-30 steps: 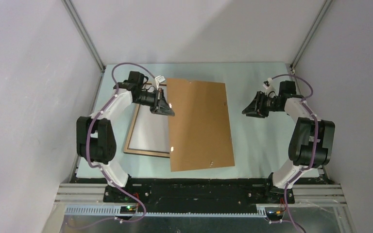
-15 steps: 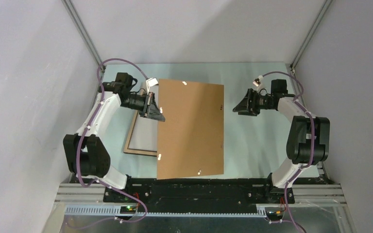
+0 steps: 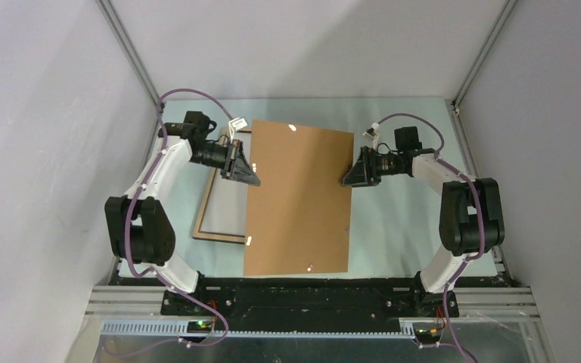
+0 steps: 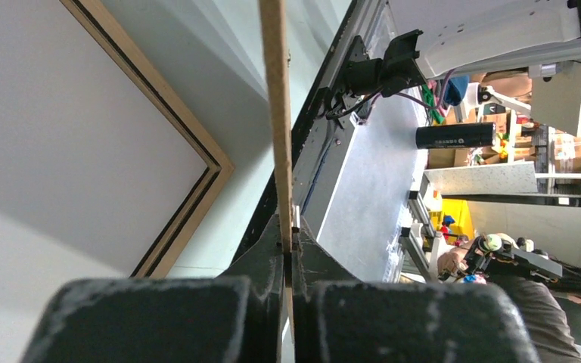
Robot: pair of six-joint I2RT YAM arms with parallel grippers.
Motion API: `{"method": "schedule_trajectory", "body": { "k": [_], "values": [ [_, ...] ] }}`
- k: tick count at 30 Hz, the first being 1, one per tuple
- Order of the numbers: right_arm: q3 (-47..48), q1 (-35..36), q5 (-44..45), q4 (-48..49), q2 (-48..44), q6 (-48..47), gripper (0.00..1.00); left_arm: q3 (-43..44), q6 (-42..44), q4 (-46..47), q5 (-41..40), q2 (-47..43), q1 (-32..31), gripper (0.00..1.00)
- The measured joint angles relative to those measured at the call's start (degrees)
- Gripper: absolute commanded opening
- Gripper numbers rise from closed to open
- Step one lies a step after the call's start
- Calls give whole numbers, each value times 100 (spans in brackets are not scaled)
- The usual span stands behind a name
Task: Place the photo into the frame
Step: Turn over the photo frame item at the center of the board.
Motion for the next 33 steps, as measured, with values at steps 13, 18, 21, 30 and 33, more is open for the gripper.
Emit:
{"method": "schedule_trajectory", "body": {
  "k": [13,18,21,30,33],
  "values": [
    [-391,186,-658,737,22,444,57,52,166,17,396,328,422,0],
    [-437,221,-704,953,-109,704,52,129,229,11,435,363,533,0],
    [-457,190,-699,1036,-295,837,49,260,240,11,442,455,564,0],
    [-457,-2,-909,1185,-931,1093,36,625,238,24,452,883,634,0],
    [-457,-35,-1034,1244,-992,1161,32,743,240,20,444,984,636,0]
  ]
}}
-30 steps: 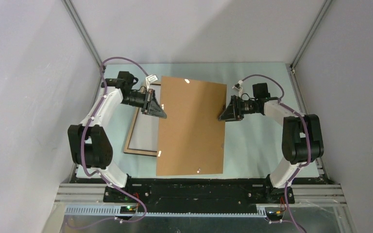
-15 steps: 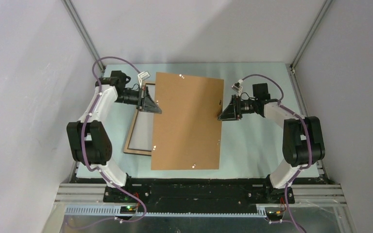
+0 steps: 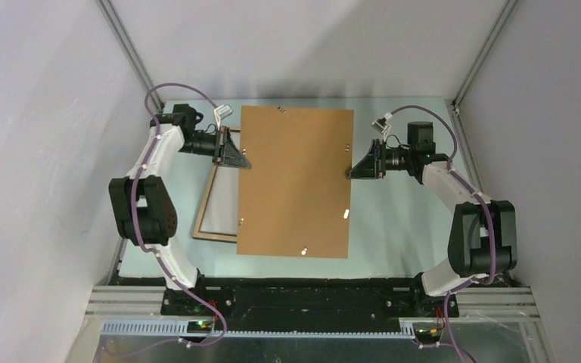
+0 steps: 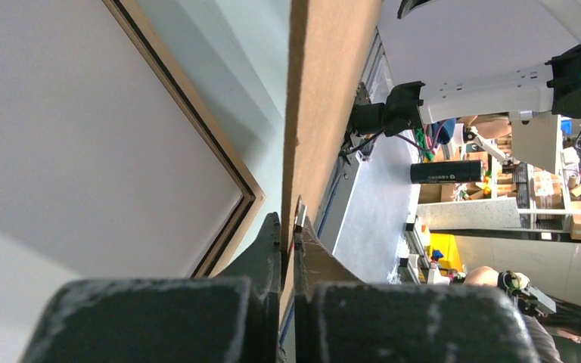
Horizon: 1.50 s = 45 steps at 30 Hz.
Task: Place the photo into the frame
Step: Turn over the photo frame item at the center of the board.
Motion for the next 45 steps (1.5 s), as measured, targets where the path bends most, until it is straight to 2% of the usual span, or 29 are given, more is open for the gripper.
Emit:
{"method": "schedule_trajectory", "body": {
  "k": [13,26,32,38,42,45],
  "values": [
    [-2,92,-264,-225,-361,-306,29,70,55,-59,15,214,-15,0],
    [-2,378,-87,-313,-496,-413,30,70,31,-81,79,214,-179,0],
    [-2,483,190,-280,-496,-269,23,63,-129,120,101,214,-190,0],
    [-2,487,363,-131,-496,-85,0,-151,-468,514,170,214,-223,0],
    [-7,431,358,-118,-496,79,0,-262,-619,717,216,214,-234,1],
    [-9,282,269,-66,-496,232,0,-297,-719,841,299,210,-286,14]
  ]
}}
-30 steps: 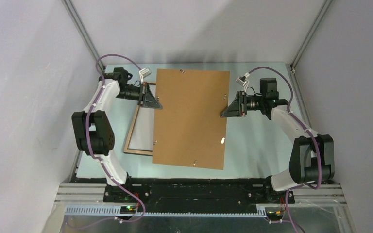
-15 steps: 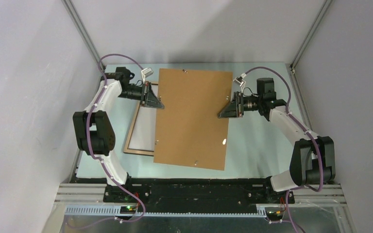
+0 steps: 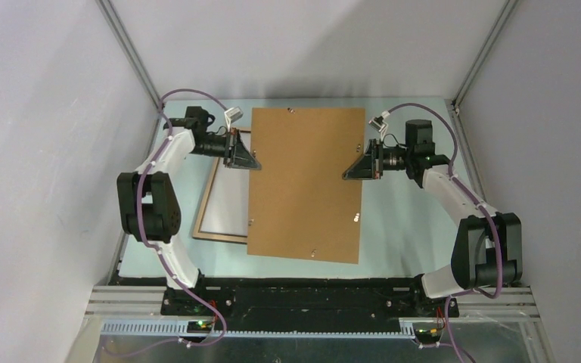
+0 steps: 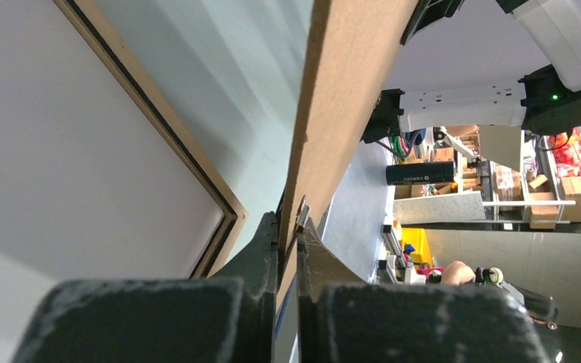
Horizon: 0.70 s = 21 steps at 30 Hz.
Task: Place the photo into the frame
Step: Turn over the photo frame item at the center of the board.
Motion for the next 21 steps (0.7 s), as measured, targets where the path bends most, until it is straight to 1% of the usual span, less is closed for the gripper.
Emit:
{"method": "schedule_trajectory", "body": {
  "k": [1,3,4,5,8,9,13,18,21],
  "values": [
    [-9,-52,-39,31,0,42,0,0,-31,33,0,-2,-13,17],
    [-17,-142,-153,90,0,157,0,0,-105,103,-52,-11,-59,33],
    [-17,-175,-225,129,0,232,0,0,-142,131,-142,-11,-83,36],
    [-17,-184,-262,170,0,271,0,0,-170,151,-245,-11,-96,43],
    [-24,-229,-278,339,0,400,0,0,-273,179,-695,-11,-83,55],
    [-50,-264,-284,466,0,496,0,0,-302,201,-831,-11,-61,61],
    [-107,-374,-284,772,0,761,0,2,-389,225,-1176,-11,24,69],
    [-173,-542,-275,955,4,966,0,13,-435,234,-1510,-11,319,73],
    [-177,-634,-275,966,26,1040,0,37,-446,251,-1954,-22,671,75]
  ]
}}
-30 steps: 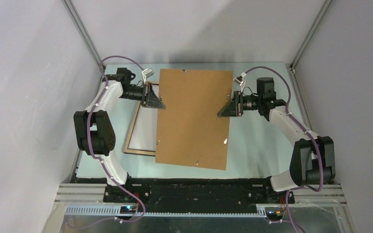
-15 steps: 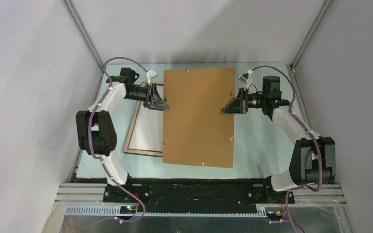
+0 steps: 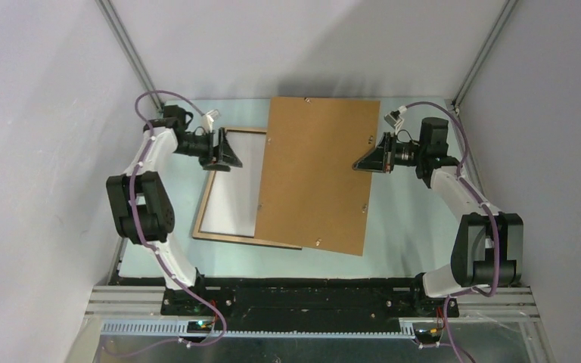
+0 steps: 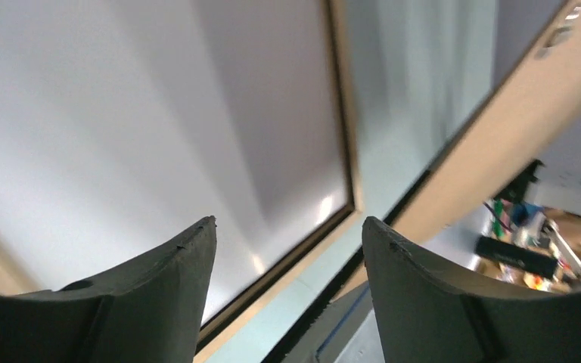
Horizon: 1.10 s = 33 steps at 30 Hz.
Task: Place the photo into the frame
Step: Turn over the photo frame item at the center of the board, then move the photo frame to the center of the board.
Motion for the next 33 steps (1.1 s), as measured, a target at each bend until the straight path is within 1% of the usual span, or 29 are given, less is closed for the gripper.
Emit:
{"method": "schedule_trajectory", "body": {
  "k": [2,7,11,14,18,22,28,33],
  "values": [
    [0,-48,-2,11,26,28,0,17,-13,11,-361,-24,168,78],
    [0,-111,26,24,66,114,0,31,-44,35,-1755,-76,525,85],
    [0,-116,28,37,66,120,0,44,-42,33,-2677,-42,625,88],
    [0,-116,31,31,68,114,0,153,-42,39,-3117,155,632,89],
    [0,-116,35,-4,68,90,0,297,-50,85,-3442,570,632,89],
    [0,-192,33,-92,79,66,0,302,-96,109,-3558,883,632,89],
    [0,-400,42,-142,140,48,0,282,-229,144,-3477,1038,632,88],
    [0,-424,39,-149,140,35,0,111,-256,195,-3307,1141,603,88]
  ]
}}
